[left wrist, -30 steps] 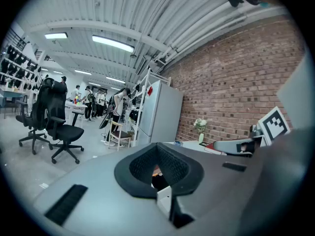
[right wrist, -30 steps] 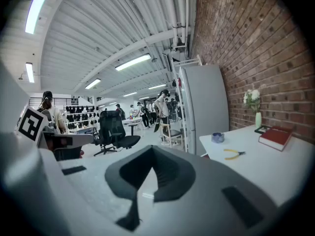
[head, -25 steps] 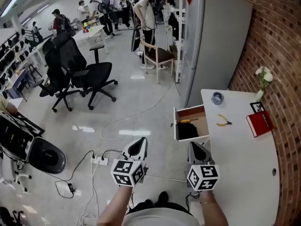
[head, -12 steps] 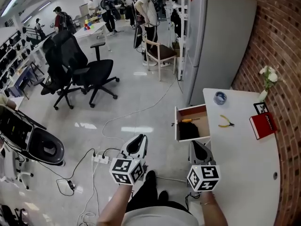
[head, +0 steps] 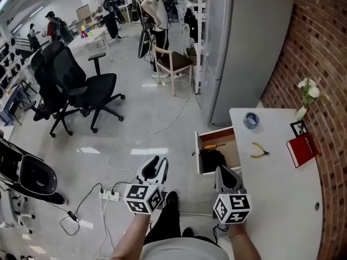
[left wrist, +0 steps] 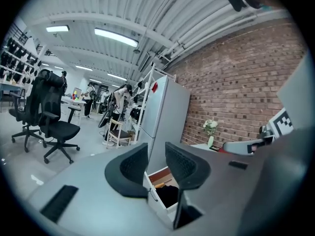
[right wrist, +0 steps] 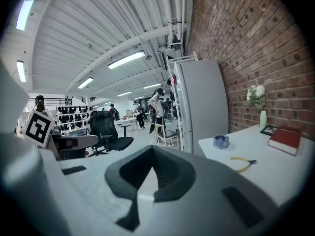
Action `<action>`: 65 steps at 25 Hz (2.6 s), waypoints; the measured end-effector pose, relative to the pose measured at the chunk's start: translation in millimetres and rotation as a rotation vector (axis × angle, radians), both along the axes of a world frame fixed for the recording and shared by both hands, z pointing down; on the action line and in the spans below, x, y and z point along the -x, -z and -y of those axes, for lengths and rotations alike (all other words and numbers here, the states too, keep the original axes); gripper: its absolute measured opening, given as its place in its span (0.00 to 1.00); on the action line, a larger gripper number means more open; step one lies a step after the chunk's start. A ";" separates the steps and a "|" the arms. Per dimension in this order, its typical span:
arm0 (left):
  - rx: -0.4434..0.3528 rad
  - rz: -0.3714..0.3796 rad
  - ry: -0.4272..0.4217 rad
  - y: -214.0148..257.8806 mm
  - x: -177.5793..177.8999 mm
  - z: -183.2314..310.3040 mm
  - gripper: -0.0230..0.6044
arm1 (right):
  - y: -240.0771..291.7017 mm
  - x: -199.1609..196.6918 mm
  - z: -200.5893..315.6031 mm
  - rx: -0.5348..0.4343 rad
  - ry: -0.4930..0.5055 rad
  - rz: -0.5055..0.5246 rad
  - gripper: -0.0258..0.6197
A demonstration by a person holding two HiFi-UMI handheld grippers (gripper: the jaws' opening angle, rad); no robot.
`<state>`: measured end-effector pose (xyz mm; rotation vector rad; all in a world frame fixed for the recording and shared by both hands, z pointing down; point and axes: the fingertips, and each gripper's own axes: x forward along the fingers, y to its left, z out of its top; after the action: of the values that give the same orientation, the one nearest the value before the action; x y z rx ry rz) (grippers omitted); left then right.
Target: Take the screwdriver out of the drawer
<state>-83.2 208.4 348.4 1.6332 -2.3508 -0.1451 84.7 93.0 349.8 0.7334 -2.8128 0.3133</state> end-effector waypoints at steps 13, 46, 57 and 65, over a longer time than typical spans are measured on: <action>0.062 -0.023 -0.167 -20.2 125.4 117.6 0.23 | -1.4 91.4 93.4 -0.014 -0.220 -0.016 0.04; 0.408 0.017 -0.733 -181.4 19.8 324.5 0.25 | -121.2 55.3 174.8 0.134 -0.471 -0.179 0.04; 0.591 0.097 -0.836 -275.4 -13.7 371.4 0.25 | -184.3 48.5 191.0 0.217 -0.475 -0.191 0.04; 0.707 0.145 -0.903 -324.9 -24.6 391.5 0.26 | -222.9 41.4 191.7 0.290 -0.497 -0.200 0.04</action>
<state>-58.6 -183.2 673.3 2.0949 -1.2554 0.8812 43.3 -98.7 572.6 1.3001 -2.2981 0.6694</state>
